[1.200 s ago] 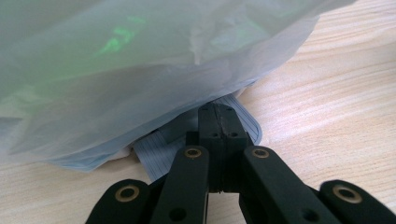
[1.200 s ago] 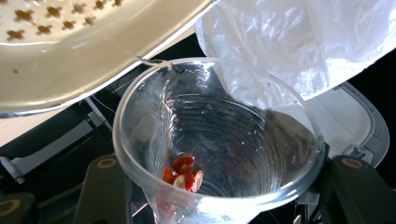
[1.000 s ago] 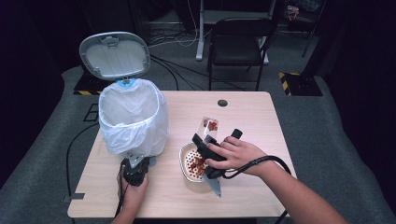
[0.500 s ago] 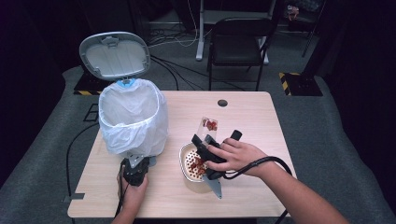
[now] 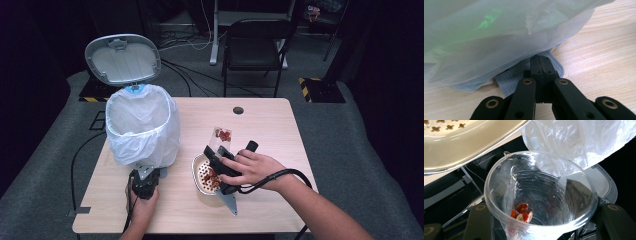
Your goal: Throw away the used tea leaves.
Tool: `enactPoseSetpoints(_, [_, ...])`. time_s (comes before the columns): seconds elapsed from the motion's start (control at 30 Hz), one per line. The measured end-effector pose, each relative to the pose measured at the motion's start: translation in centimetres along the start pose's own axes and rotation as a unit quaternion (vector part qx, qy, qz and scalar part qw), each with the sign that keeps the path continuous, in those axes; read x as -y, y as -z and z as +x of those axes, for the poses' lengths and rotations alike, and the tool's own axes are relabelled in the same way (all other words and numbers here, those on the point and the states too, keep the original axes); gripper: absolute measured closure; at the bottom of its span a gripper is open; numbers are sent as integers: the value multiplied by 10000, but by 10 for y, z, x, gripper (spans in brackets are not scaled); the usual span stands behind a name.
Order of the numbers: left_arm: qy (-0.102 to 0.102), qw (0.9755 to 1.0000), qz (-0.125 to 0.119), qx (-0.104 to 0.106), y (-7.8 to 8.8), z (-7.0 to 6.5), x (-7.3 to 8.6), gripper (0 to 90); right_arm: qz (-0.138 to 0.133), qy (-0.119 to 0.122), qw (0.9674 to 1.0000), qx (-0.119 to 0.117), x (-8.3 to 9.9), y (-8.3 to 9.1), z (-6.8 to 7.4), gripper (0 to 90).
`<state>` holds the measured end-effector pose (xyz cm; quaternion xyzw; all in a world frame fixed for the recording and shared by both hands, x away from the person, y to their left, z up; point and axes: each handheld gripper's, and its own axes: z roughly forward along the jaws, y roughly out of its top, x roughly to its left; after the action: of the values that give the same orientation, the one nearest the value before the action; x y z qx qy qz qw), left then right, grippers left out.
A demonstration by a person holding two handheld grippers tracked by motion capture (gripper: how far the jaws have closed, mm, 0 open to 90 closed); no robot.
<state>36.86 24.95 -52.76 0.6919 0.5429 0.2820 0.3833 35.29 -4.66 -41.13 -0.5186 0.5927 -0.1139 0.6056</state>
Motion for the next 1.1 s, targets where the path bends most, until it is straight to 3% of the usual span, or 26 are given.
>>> enactPoseSetpoints(0.07, [-3,10000,-3,-8,0,0,0,900,-61,-38,10000,62,1,-1,0,395])
enactPoseSetpoints(0.1, [-5,10000,-1,-9,0,0,0,900,-11,96,9996,251,1,-1,-1,395])
enactPoseSetpoints(0.23, [3,10000,0,2,0,0,0,900,-21,51,9995,295,2,-1,-3,394])
enactPoseSetpoints(0.37, [5,10000,2,1,0,0,0,900,24,88,9997,220,3,0,-3,393])
enactPoseSetpoints(0.43, [15,10000,-1,3,0,0,0,900,2,112,9995,306,4,0,-3,393])
enactPoseSetpoints(0.77, [41,10000,-25,-8,0,0,0,900,-16,-90,9997,238,5,1,-5,387])
enactPoseSetpoints(0.87, [-1,10000,8,-14,0,0,0,900,-68,-333,9992,226,7,2,-7,386])
enactPoseSetpoints(0.9, [7,10000,-2,3,0,0,0,900,-107,-660,9977,73,8,3,-8,385])
enactPoseSetpoints(0.93, [32,10000,-18,-16,0,0,0,900,-158,-737,9971,129,8,2,-10,386])
enactPoseSetpoints(0.97, [52,10000,-22,-8,0,0,0,900,-176,-963,9951,125,9,3,-10,386])
enactPoseSetpoints(1.0, [27,10000,-12,-22,0,0,0,900,-203,-1140,9933,-10,10,4,-10,387])
enactPoseSetpoints(1.03, [22,10000,-13,-20,0,0,0,900,-491,-970,9941,60,15,1,-16,387])
enactPoseSetpoints(1.07, [-75,10000,-8,-54,0,1,0,900,-603,-1432,9877,148,14,1,-16,387])
enactPoseSetpoints(1.1, [-67,10000,7,-49,1,1,-1,900,-670,-1706,9830,29,18,1,-19,388])
